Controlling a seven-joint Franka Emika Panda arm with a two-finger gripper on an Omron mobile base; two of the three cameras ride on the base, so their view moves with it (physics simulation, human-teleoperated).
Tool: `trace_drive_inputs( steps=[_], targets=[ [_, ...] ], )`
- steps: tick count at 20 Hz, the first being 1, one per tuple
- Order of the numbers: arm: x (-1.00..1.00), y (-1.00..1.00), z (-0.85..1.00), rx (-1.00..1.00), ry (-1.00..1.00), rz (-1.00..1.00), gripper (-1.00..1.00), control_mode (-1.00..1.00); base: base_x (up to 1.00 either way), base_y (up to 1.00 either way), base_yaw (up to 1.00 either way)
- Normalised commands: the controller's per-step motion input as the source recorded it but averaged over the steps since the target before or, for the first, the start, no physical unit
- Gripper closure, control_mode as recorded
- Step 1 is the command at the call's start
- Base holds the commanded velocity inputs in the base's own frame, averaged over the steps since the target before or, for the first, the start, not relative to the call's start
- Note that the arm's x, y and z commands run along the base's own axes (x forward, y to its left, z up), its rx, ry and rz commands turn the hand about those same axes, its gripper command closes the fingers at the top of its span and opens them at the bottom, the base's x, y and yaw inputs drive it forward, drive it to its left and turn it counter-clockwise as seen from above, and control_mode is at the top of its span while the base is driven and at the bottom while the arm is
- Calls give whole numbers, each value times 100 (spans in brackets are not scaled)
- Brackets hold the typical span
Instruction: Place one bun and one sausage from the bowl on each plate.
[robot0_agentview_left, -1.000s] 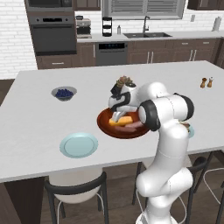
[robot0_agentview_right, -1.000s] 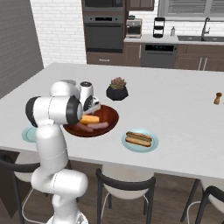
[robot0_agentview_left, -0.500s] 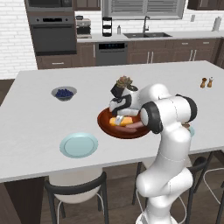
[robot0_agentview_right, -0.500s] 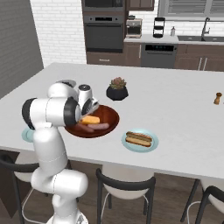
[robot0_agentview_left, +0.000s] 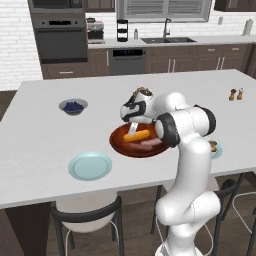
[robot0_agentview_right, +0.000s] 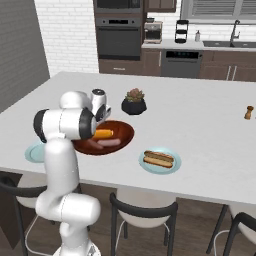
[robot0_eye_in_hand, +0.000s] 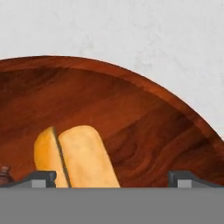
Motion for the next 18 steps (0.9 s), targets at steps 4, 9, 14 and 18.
trace_drive_inputs(
  steps=[4,9,14,18],
  targets=[
    [-50,-29,-22,0,-14,14,-100,-100,0,0,0],
    [-47,-22,-15,0,-18,13,-100,-100,0,0,0],
    [-8,0,-32,0,-9,18,-100,-100,0,0,0],
    [11,0,-31,0,-3,27,-100,-100,0,0,0]
  ],
)
